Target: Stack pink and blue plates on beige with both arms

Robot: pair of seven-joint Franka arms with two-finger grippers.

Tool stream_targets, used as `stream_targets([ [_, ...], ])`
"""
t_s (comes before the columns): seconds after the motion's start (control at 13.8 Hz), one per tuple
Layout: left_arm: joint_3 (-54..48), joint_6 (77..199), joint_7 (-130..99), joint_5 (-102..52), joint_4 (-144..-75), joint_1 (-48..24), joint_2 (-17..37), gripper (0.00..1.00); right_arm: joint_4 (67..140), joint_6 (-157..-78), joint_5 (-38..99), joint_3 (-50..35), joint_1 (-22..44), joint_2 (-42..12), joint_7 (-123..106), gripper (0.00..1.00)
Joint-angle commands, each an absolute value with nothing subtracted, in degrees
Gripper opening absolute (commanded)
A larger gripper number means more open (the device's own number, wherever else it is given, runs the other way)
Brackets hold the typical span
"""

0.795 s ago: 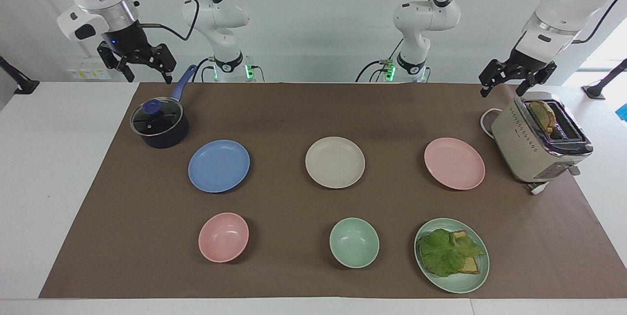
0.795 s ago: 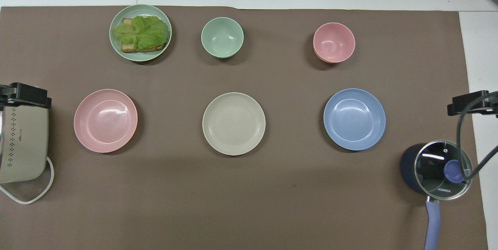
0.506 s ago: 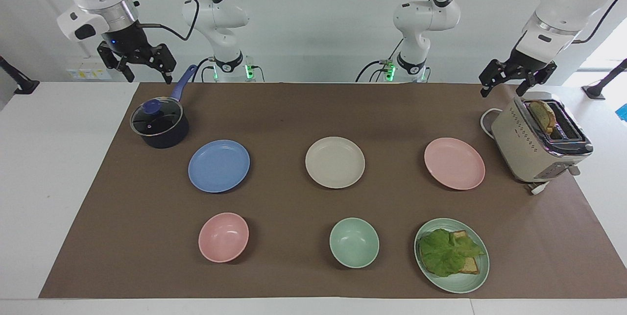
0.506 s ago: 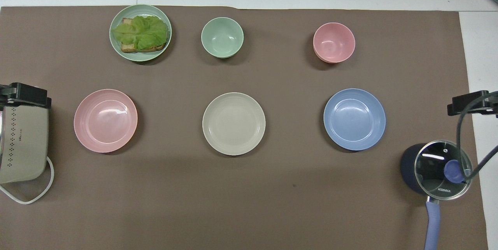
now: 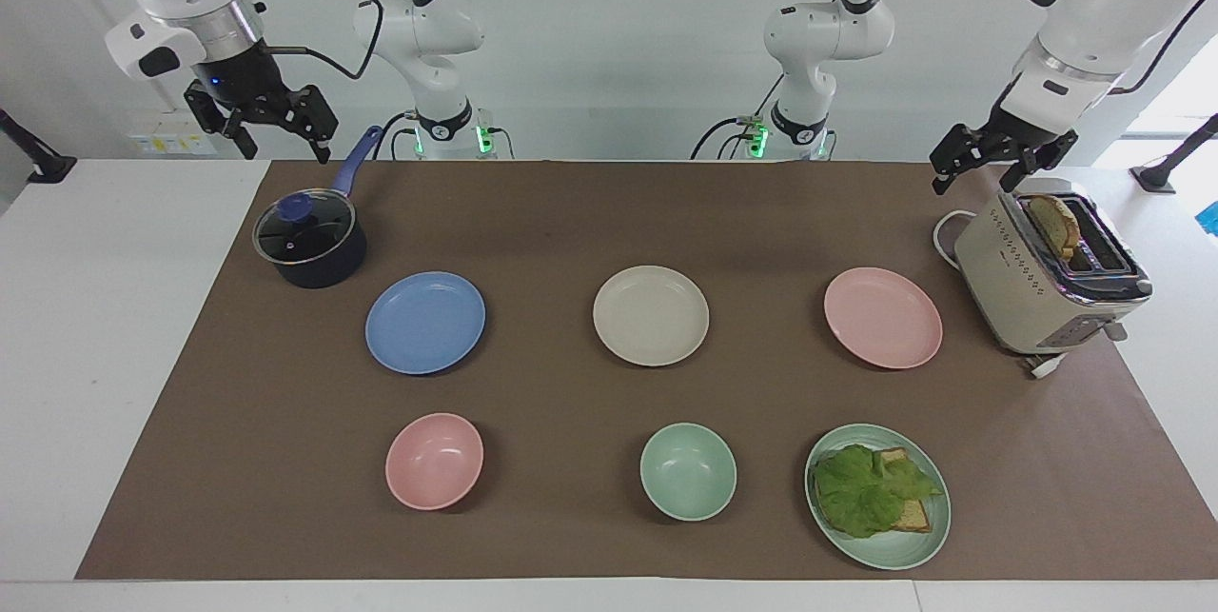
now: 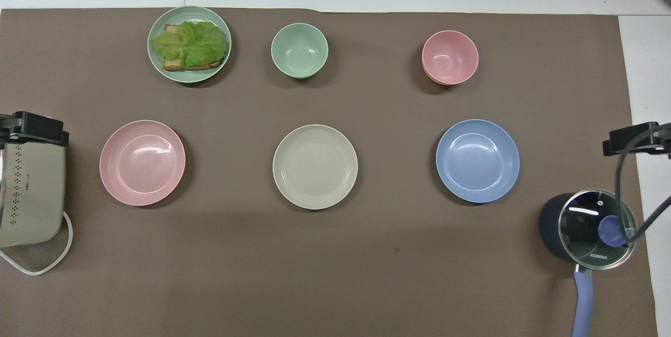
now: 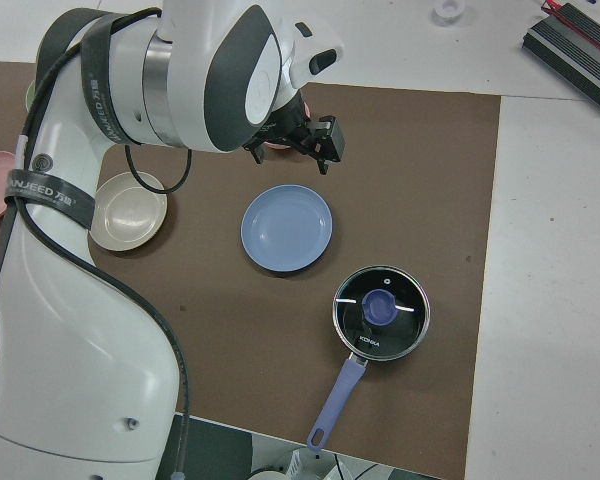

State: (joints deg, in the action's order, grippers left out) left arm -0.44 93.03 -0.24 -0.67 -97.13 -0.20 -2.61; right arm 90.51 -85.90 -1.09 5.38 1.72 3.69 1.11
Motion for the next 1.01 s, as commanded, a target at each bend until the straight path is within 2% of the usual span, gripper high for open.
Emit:
stream_targets([
  [0.0,-0.62,100.26,0.61,-0.35,-104.92,2.01,-3.96,1.0,90.7,-86.04,-0.53,4.92,1.05,3.78,0.97,1.0],
  [0.51,-0.62,114.32,1.4,-0.18,-113.98,5.62,0.78,1.0,90.7,-85.96,-0.62,5.1,0.88,3.78,1.32,1.0],
  [0.94,-0.53,121.46,4.65,-0.09,-116.54,7.73,7.03,1.0,90.62,-85.96,-0.53,4.75,1.58,3.78,1.23,1.0],
])
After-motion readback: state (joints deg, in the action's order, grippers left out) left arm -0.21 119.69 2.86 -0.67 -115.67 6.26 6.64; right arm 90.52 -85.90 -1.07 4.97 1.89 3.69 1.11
